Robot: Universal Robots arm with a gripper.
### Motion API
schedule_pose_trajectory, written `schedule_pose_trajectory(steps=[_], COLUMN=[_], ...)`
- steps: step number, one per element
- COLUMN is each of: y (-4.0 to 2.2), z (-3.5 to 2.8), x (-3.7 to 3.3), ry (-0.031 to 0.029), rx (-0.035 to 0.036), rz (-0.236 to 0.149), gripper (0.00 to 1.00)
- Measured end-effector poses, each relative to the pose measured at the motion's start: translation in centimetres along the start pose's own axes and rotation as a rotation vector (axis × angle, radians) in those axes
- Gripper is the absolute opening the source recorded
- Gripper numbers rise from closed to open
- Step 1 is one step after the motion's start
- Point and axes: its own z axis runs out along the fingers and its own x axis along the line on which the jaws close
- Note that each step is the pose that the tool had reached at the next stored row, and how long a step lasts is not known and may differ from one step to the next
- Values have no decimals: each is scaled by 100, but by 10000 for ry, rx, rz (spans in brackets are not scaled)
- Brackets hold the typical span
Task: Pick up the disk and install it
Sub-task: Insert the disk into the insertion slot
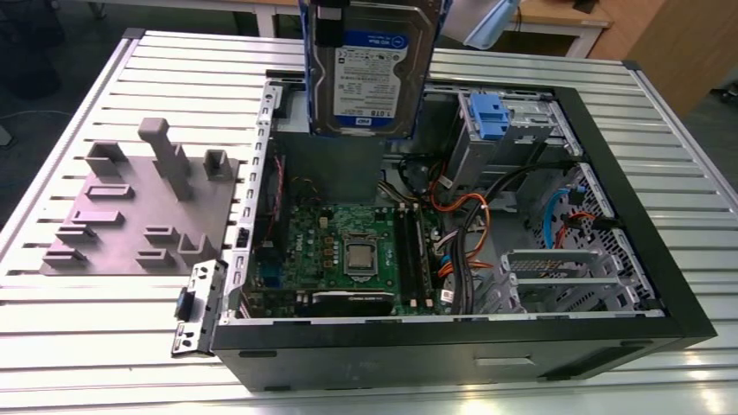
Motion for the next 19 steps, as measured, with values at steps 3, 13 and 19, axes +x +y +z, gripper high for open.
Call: schedule_pose_trajectory(steps=[3, 13, 19], y=[0, -1, -82], z=[1, 2, 1], x=[14, 70, 69], ry=[-1, 8, 9], rx=[1, 1, 1], rz=[1, 2, 1], gripper=[36, 36, 36])
